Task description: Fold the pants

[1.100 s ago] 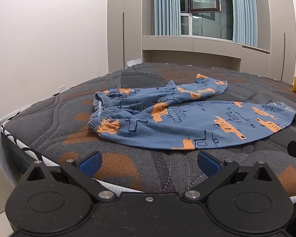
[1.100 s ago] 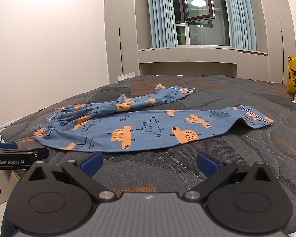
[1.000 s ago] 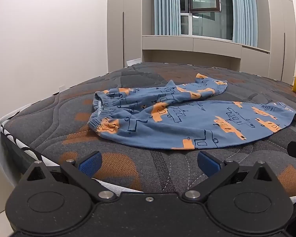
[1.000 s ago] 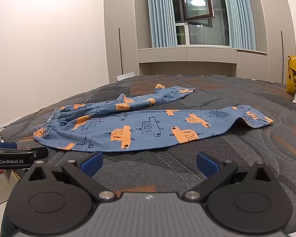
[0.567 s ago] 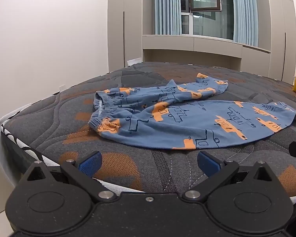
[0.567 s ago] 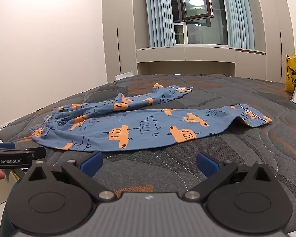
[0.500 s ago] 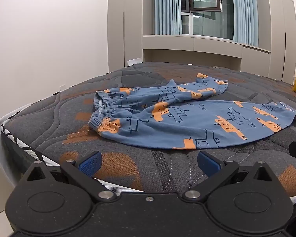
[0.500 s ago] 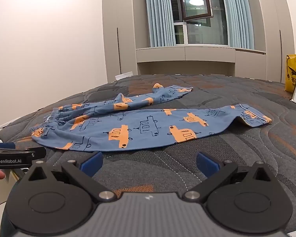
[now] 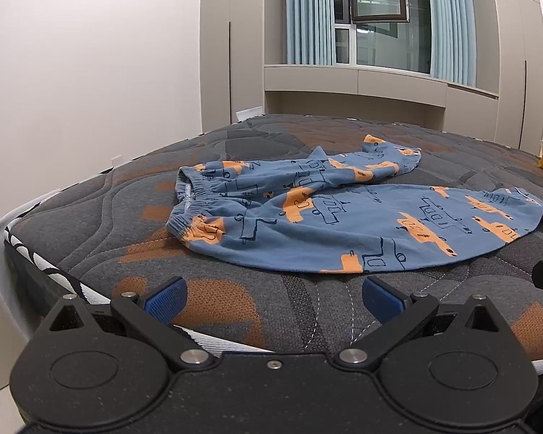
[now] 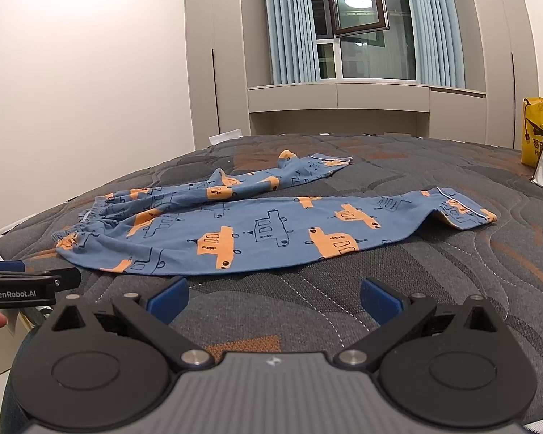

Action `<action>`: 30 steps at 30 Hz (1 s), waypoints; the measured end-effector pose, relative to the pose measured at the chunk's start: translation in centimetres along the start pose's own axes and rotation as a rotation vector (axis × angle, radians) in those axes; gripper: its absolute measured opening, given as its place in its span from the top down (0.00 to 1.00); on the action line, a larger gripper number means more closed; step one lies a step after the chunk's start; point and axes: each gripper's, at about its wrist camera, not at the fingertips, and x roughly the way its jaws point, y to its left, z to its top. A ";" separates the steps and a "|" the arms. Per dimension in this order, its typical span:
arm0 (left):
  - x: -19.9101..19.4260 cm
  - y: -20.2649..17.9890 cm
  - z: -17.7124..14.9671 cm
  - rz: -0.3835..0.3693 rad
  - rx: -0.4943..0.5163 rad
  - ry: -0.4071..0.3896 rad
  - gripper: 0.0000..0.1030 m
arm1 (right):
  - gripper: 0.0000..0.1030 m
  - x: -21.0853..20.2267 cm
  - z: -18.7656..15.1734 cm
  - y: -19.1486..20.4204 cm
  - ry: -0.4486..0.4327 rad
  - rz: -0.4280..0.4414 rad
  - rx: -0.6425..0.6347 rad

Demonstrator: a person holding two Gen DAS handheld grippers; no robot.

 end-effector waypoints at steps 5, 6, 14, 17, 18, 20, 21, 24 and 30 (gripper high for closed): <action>-0.1 0.0 0.0 0.002 -0.001 0.001 0.00 | 0.00 0.0 -0.1 0.0 0.001 0.000 -0.002; -0.1 0.0 0.0 0.002 -0.001 0.002 0.00 | 0.00 0.0 -0.1 0.0 0.001 0.000 -0.002; -0.1 0.1 0.0 0.002 -0.001 0.002 0.00 | 0.00 0.1 -0.3 -0.2 0.004 -0.003 0.002; -0.1 0.1 0.0 0.002 0.000 0.002 0.00 | 0.00 0.1 -0.3 -0.2 0.004 -0.003 0.001; -0.1 0.1 0.0 0.003 0.000 0.003 0.00 | 0.00 0.1 -0.3 -0.2 0.005 -0.003 0.002; -0.1 0.0 0.0 0.003 0.001 0.003 0.00 | 0.00 0.1 -0.3 -0.2 0.005 -0.003 0.002; -0.1 0.1 0.0 0.003 0.001 0.003 0.00 | 0.00 0.1 -0.3 -0.2 0.005 -0.003 0.002; -0.1 0.0 0.0 0.004 0.002 0.004 0.00 | 0.00 0.0 -0.3 -0.2 0.005 -0.004 0.001; -0.1 0.0 0.0 0.006 0.004 0.004 0.00 | 0.00 0.0 -0.5 -0.2 0.007 -0.002 0.002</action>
